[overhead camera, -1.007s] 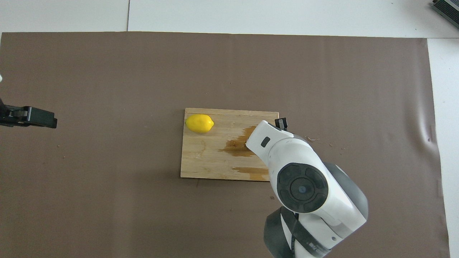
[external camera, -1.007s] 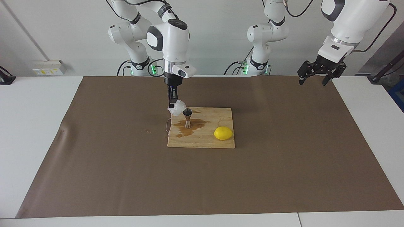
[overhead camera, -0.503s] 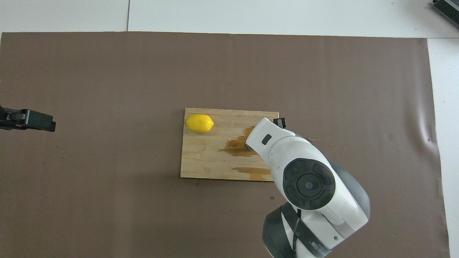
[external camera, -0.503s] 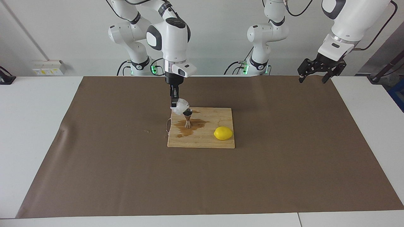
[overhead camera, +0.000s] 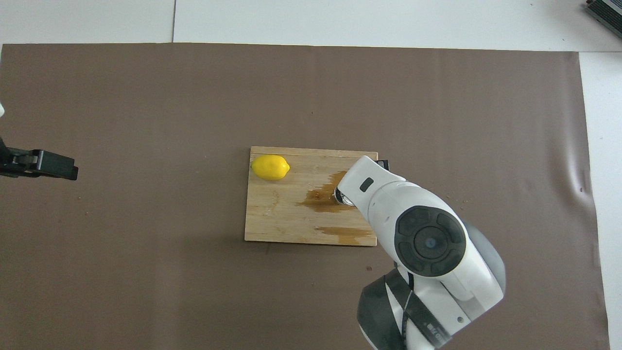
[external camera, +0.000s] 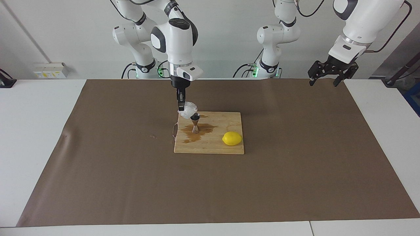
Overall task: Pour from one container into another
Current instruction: 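Turn the glass cup upright and carry it back off the board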
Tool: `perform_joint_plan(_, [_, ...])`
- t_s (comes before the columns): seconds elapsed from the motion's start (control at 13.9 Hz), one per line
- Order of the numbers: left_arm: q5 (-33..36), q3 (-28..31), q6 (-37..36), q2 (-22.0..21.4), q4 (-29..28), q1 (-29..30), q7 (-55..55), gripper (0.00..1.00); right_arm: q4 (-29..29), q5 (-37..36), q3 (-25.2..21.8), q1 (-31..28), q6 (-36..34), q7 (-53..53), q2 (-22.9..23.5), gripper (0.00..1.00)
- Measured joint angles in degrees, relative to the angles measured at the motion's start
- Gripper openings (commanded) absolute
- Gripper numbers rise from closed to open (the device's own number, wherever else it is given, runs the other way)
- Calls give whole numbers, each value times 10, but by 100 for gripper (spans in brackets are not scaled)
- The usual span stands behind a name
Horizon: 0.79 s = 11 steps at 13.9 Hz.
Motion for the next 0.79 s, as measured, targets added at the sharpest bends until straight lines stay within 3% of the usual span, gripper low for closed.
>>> perform_joint_plan(0.43, [0,1,-1,0,0,1,0,100,0,70,-1,-35,-1,-43,0,0])
perform_joint_plan(0.79, [0,1,-2,0,0,1,0,100,-1,151,-2,-95,-9,-151,3,0])
